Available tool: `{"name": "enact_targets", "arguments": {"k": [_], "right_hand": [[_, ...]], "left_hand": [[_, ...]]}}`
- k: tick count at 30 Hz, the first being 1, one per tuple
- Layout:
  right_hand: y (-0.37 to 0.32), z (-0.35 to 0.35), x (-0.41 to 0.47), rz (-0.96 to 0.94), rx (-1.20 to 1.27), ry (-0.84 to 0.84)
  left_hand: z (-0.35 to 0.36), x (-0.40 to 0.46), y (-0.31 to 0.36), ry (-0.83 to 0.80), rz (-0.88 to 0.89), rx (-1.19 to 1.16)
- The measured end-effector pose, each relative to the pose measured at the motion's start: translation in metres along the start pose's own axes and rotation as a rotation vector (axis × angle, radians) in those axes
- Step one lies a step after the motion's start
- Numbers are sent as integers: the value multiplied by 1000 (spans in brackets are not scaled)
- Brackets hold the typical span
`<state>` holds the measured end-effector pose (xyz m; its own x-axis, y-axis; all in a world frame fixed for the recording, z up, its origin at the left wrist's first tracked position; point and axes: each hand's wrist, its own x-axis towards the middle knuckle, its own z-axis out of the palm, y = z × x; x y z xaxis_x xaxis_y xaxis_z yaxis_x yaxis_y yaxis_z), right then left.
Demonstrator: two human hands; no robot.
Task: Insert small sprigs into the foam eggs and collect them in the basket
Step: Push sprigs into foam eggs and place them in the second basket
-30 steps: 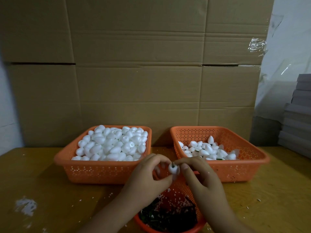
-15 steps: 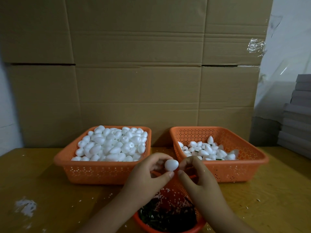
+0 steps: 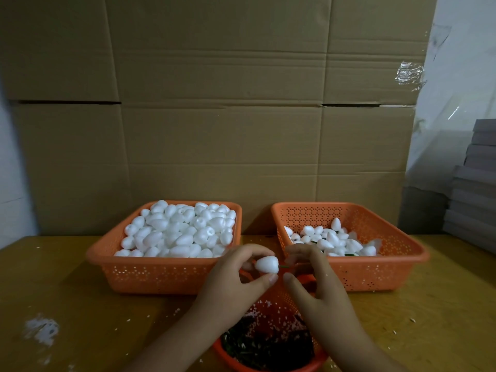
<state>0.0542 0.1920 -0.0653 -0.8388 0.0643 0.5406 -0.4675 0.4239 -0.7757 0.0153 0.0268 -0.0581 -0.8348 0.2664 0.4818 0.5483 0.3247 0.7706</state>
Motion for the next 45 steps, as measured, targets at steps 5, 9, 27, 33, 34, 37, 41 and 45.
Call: {"name": "enact_targets", "arguments": {"k": [5,9,27,33,34,37,41,45], "right_hand": [[2,1,0,23,-2,29],[2,1,-1,-21,-28,34],[7,1,0,-55,-106,-12],[5,1,-1,-52,-47,-19],[5,1,-1,-42,-25,-15],[2,0,1,-27,29,-29],[1,-4,6,27,159,-18],[0,-19,18,92,193,165]], "left_hand": [[0,0,3,5,-22,-91],[-1,0,4,26,25,-48],[-1,0,1,37,-37,-83],[-2,-1,4,5,2,-51],[-2,-1,4,4,7,-39],[-2,-2,4,6,33,2],[-1,-3,6,22,72,3],[-4,-1,14,63,136,10]]}}
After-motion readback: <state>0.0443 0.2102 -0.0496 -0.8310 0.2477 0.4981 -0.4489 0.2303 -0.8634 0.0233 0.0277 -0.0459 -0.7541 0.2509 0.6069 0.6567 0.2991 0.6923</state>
